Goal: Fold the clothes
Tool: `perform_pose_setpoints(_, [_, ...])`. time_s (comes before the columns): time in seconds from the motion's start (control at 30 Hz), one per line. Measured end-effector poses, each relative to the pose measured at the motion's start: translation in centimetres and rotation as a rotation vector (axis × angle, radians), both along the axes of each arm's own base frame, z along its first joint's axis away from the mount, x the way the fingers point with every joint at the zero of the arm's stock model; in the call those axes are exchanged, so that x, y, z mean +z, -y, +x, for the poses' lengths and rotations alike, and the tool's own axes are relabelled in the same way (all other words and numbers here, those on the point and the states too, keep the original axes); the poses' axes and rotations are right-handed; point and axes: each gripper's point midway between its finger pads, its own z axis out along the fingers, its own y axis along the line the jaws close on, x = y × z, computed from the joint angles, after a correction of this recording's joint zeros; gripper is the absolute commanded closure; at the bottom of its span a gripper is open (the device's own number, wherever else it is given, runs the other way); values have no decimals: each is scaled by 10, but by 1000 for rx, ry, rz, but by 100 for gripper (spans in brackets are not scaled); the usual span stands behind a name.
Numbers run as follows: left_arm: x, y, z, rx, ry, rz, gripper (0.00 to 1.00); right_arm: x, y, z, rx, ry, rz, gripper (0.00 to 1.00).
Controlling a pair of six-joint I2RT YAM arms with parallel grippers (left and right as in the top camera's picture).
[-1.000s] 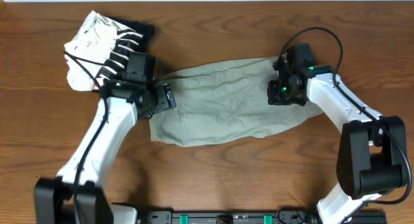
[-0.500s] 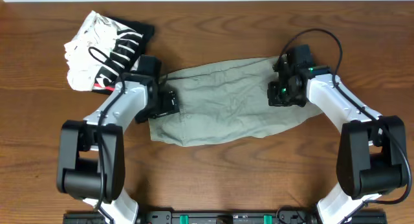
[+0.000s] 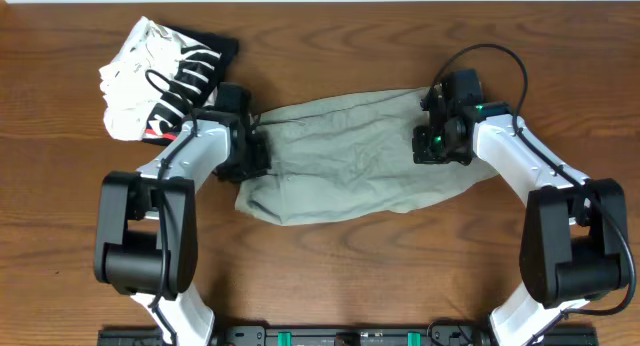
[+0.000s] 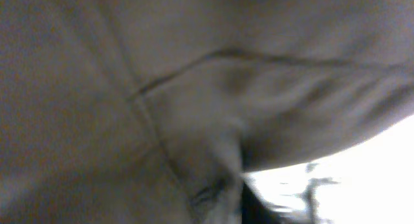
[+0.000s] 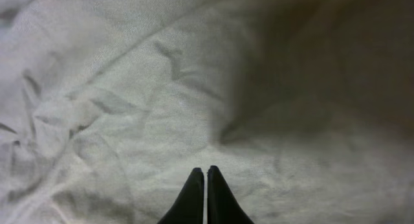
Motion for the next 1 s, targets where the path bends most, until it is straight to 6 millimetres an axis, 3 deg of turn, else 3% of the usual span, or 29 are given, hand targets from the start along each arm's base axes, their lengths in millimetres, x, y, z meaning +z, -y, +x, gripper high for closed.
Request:
perform_pose_setpoints(0.3, [3, 2, 0, -14, -1, -17, 94, -1, -3, 3, 10, 20, 4, 99])
perform_pose_setpoints(0.43, [8, -3, -15, -17, -60, 10, 94, 3, -10, 7, 47, 46, 41, 99])
perform_pose_setpoints(0.53, [27, -10, -17, -17, -55, 51, 94, 5, -17, 7, 77, 52, 75, 99])
perform_pose_setpoints(0.77, [94, -9, 10, -36, 139, 63, 94, 10, -31, 7, 124, 69, 137, 99])
perform_pose_setpoints(1.0, [104, 8, 6, -114, 161, 82, 94, 20, -57, 13, 195, 130, 209, 99])
